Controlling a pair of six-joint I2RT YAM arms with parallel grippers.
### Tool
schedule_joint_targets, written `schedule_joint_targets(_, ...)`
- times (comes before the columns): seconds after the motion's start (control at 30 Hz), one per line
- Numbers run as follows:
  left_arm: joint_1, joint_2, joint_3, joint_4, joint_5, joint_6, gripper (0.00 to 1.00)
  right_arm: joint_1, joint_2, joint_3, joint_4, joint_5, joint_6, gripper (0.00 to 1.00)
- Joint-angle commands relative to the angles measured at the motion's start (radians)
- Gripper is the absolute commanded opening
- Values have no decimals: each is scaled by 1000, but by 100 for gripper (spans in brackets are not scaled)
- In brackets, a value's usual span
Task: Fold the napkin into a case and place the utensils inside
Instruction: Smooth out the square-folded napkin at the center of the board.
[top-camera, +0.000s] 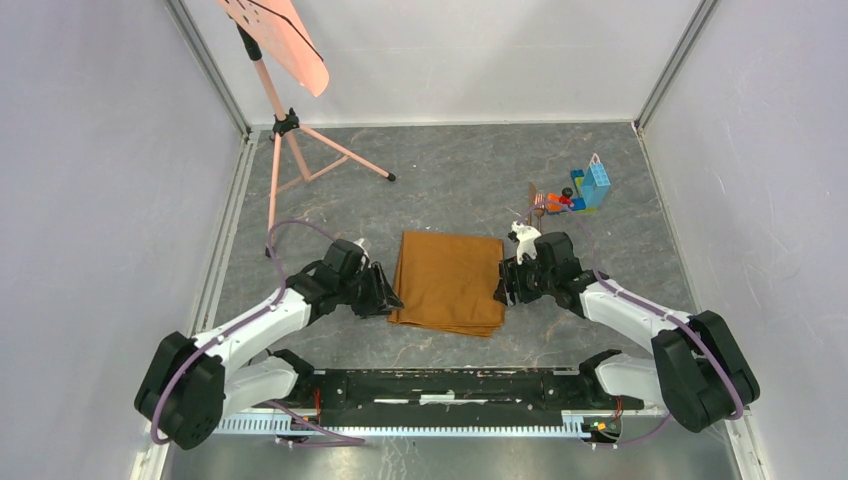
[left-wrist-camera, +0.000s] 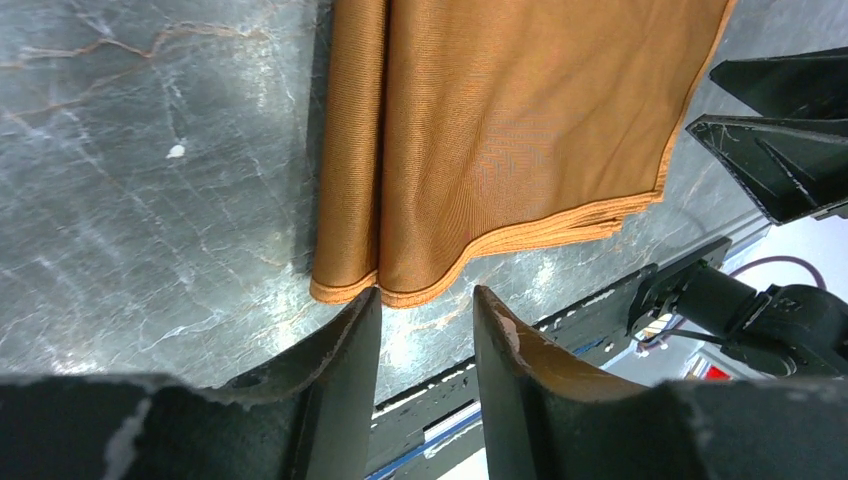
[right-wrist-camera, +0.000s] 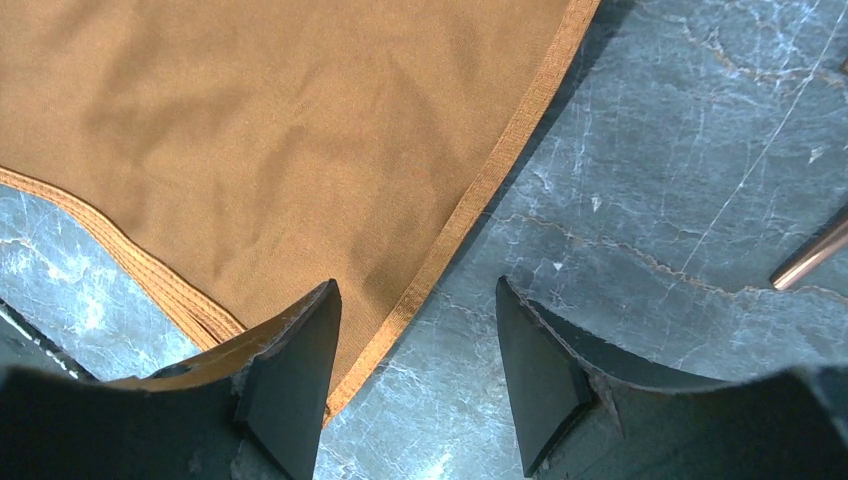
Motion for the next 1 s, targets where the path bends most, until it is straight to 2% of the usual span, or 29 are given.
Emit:
schedule_joint_targets(0.0,-28,61,36,66,21,-6,44,-2,-14,-14,16,-19,12,65)
schedule_joint_targets(0.57,-87,126,-2,98,-46,-5,40,-2,-22,-34,23,-26,16,64)
schedule_joint_targets(0.97,-98,125,-9,62,-81,7,48,-4,-52,-58,-5,-30,22,66)
